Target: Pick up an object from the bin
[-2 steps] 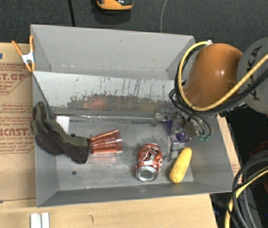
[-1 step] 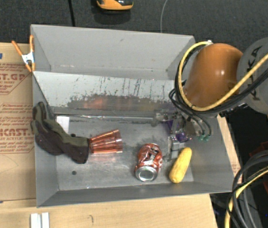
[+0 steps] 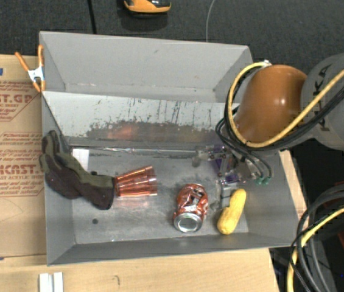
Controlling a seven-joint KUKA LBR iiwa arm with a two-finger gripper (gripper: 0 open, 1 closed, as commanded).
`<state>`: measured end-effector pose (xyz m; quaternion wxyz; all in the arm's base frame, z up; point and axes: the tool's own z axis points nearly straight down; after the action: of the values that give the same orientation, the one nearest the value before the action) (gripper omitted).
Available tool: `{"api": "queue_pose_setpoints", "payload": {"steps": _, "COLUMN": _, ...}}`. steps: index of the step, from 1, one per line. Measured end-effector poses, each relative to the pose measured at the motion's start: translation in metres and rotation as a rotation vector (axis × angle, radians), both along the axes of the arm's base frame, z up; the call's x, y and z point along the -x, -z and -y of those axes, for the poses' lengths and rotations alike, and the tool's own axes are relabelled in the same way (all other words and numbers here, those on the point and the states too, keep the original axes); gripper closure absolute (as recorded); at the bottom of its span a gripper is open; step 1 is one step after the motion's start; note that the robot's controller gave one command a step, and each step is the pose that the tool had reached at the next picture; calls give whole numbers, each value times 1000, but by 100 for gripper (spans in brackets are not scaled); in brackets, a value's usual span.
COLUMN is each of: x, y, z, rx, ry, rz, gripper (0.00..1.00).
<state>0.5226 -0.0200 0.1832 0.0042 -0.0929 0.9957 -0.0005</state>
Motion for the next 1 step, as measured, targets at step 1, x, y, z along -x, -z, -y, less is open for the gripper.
{"api": "queue_pose_setpoints", "payload": {"steps": 1, "x": 7, "y": 45, "z": 3, "rx": 1, "ry": -201, "rz": -6, "gripper": 0}}
